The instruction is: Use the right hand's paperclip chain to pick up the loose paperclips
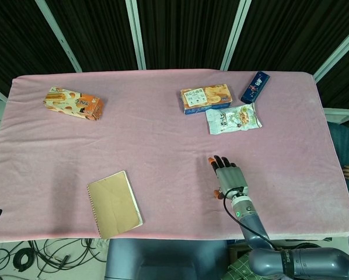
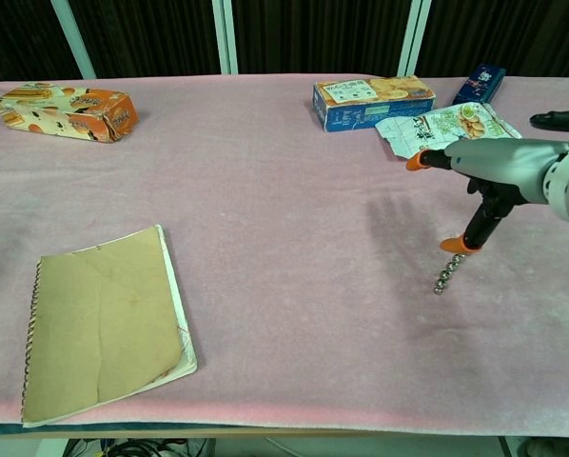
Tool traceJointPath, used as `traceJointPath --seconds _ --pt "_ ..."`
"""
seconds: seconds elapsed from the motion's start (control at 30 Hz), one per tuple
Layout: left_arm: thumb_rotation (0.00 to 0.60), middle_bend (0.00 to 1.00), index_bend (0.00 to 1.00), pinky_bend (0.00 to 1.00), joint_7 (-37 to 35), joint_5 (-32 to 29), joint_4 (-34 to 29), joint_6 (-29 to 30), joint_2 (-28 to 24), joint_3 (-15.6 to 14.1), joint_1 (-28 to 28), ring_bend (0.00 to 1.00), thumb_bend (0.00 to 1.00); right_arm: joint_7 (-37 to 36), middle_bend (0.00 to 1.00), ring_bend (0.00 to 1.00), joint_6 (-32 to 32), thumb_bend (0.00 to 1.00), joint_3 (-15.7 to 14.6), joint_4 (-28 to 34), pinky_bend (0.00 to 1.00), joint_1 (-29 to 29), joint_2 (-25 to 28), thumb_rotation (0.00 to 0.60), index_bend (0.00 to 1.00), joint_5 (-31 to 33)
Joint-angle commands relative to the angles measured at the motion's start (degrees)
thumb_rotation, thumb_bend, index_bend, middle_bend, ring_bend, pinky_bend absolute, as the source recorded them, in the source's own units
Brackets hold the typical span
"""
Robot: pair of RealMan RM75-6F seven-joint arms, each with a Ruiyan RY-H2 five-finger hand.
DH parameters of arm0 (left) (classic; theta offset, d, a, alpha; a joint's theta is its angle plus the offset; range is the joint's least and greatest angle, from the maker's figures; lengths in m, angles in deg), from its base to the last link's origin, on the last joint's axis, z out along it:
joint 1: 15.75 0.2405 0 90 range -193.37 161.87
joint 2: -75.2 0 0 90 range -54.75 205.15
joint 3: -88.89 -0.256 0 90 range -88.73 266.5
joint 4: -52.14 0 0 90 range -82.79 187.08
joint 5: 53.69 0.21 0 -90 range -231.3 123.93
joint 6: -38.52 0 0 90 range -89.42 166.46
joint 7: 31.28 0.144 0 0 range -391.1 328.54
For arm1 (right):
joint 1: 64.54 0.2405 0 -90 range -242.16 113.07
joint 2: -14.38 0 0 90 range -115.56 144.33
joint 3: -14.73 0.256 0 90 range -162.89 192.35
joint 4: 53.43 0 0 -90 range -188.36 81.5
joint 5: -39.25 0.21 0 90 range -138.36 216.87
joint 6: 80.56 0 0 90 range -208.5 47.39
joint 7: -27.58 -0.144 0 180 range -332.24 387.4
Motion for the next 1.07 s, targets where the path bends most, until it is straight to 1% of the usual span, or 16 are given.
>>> traceJointPath --seconds 0.03,0.2,0.27,0.37,0.47,0.57,0.63,0.73,0.83,0.93,1.0,1.07 --pt "0.6 0.0 0.03 0.0 0.0 -0.1 0.0 0.1 0.0 0.1 0.1 0.0 0.22 0.1 0.0 0.0 -0.7 0.2 -0.6 1.7 0.19 -0.1 0.3 0.6 0.0 -1.5" --pt "0.6 0.0 0.03 0.0 -0.2 -0.1 0.1 0.1 -0.1 0.0 0.1 0.0 0.22 0.4 0.0 0.0 -5.4 0.2 -0.8 4.4 0.19 -1.4 4.2 0.6 0.0 -7.8" --pt "0.6 0.0 0.03 0.0 -0.3 0.1 0.1 0.3 -0.1 0.0 0.2 0.0 0.22 -0.6 0.0 0.0 -7.5 0.2 -0.5 6.3 0.19 -2.6 7.1 0.6 0.0 -10.1" --pt "0.6 0.0 0.03 0.0 -0.3 0.2 0.0 0.4 -0.1 -0.1 0.3 0.0 0.22 -2.6 0.0 0.0 -10.4 0.2 -1.0 9.6 0.19 -5.2 12.0 0.6 0.0 -13.8" --pt "0.6 0.0 0.03 0.0 0.1 0.4 -0.1 0.3 0.0 -0.2 0.2 0.0 0.22 -6.4 0.0 0.0 -12.8 0.2 -3.9 13.8 0.19 -9.6 18.3 0.6 0.0 -20.7" --pt "0.6 0.0 0.03 0.0 0.7 0.4 -0.3 0.1 0.2 -0.3 0.2 0.0 0.22 -10.3 0.0 0.0 -15.8 0.2 -8.6 15.6 0.19 -14.8 22.9 0.6 0.0 -29.8" --pt "0.6 0.0 0.03 0.0 1.3 0.3 -0.6 -0.1 0.3 -0.4 0.2 0.0 0.22 -12.8 0.0 0.0 -18.3 0.2 -11.5 14.8 0.19 -18.4 24.3 0.6 0.0 -36.1" --pt "0.6 0.0 0.03 0.0 1.7 0.3 -1.0 -0.2 0.3 -0.6 0.2 0.0 0.22 -16.5 0.0 0.0 -23.0 0.2 -15.8 11.6 0.19 -24.2 24.7 0.6 0.0 -44.6" --pt "0.6 0.0 0.03 0.0 2.0 0.4 -1.0 0.0 0.5 -0.7 0.3 0.0 0.22 -18.9 0.0 0.0 -26.7 0.2 -17.9 8.3 0.19 -28.2 23.9 0.6 0.0 -49.8" --pt "0.6 0.0 0.03 0.0 2.3 0.7 -1.1 0.2 0.6 -0.8 0.4 0.0 0.22 -18.6 0.0 0.0 -29.7 0.2 -18.7 4.5 0.19 -31.4 22.6 0.6 0.0 -53.3" --pt "0.6 0.0 0.03 0.0 2.3 1.2 -1.4 0.4 0.7 -0.9 0.5 0.0 0.22 -17.2 0.0 0.0 -30.0 0.2 -18.3 2.9 0.19 -32.2 22.4 0.6 0.0 -54.6" --pt "0.6 0.0 0.03 0.0 2.7 2.2 -1.4 0.8 0.9 -1.3 0.6 0.0 0.22 -17.3 0.0 0.0 -30.5 0.2 -17.1 2.4 0.19 -32.7 22.2 0.6 0.0 -55.2"
